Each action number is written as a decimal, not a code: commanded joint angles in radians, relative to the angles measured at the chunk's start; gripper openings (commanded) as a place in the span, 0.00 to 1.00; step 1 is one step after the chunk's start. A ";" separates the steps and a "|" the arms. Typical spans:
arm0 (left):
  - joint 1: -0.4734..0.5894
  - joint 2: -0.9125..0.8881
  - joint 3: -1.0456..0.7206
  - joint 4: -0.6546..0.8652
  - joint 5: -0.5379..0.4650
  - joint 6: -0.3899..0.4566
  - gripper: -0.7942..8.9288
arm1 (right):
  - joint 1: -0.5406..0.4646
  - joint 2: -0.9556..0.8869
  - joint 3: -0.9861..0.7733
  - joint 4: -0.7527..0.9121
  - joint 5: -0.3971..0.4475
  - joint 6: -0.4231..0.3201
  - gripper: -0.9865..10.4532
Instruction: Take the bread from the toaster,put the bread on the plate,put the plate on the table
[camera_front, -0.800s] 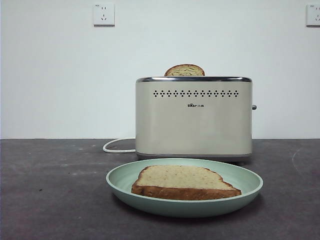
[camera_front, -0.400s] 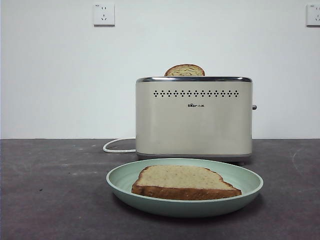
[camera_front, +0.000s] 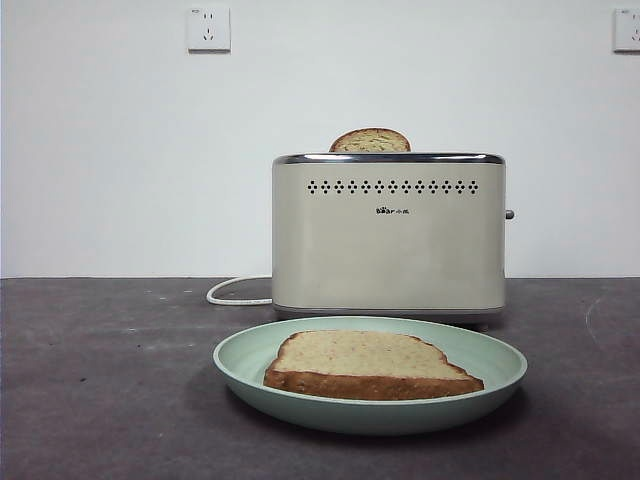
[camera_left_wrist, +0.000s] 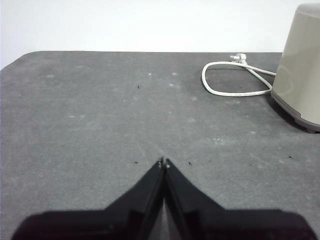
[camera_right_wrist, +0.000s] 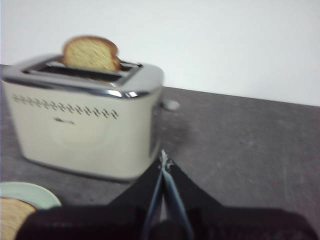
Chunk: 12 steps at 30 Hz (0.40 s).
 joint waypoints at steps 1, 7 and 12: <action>0.003 -0.003 -0.012 0.005 -0.001 -0.003 0.08 | -0.002 -0.045 -0.062 0.025 0.016 0.014 0.09; 0.003 -0.003 -0.012 0.005 -0.001 -0.003 0.08 | -0.002 -0.142 -0.168 0.025 0.016 0.017 0.09; 0.003 -0.003 -0.012 0.005 -0.001 -0.003 0.08 | -0.002 -0.195 -0.224 0.024 0.016 0.029 0.09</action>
